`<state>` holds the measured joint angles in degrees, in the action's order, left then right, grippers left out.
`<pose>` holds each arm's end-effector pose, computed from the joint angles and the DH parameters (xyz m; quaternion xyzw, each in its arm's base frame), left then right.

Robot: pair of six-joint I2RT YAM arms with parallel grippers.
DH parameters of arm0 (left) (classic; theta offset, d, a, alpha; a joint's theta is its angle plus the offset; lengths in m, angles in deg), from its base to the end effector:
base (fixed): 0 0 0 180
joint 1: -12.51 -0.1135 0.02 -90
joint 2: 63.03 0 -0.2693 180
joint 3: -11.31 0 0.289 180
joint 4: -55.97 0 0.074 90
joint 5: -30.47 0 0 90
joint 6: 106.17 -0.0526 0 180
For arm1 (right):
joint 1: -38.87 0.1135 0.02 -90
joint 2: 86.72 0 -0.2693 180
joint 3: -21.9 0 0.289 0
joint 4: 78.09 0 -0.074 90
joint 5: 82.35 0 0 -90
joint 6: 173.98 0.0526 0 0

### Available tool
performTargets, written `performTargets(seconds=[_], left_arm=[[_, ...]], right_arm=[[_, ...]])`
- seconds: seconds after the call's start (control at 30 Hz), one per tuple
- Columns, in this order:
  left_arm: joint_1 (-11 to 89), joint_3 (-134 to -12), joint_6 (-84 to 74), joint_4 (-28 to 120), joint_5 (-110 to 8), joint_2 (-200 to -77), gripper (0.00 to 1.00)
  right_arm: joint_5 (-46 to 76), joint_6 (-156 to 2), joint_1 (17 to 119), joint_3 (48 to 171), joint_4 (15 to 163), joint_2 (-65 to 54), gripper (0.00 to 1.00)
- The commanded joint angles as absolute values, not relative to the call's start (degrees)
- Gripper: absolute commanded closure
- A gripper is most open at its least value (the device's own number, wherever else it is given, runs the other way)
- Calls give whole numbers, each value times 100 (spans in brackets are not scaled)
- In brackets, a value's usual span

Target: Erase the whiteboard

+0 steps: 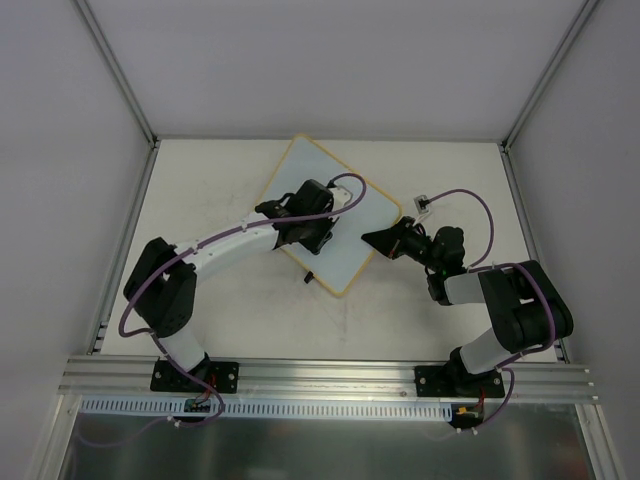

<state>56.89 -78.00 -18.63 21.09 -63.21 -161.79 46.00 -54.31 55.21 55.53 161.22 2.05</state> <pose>0.3144 -0.3029 0.2438 0.3547 0.8502 -0.1111 0.3728 0.2733 0.1141 0.1540 -0.1643 0.6667 0.4762 0.5493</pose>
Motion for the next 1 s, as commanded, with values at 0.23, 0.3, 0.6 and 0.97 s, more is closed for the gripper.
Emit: performTargets(seconds=[0.23, 0.3, 0.6, 0.97], left_arm=[[4829, -5317, 43, 4317, -5997, -14961, 100], [4671, -5253, 158, 4477, -5786, -15074, 100], [4407, -5236, 676, 4731, -6032, -15418, 100], [4257, -4761, 2047, 5936, -6126, -15488, 100]], right_arm=[[5081, -5770, 5627, 5726, 17088, 21, 100], [5081, -5770, 5636, 5717, 17088, 3, 100], [5089, -5770, 5627, 5708, 17088, -6, 100], [5089, -5770, 5627, 5708, 17088, -6, 100]])
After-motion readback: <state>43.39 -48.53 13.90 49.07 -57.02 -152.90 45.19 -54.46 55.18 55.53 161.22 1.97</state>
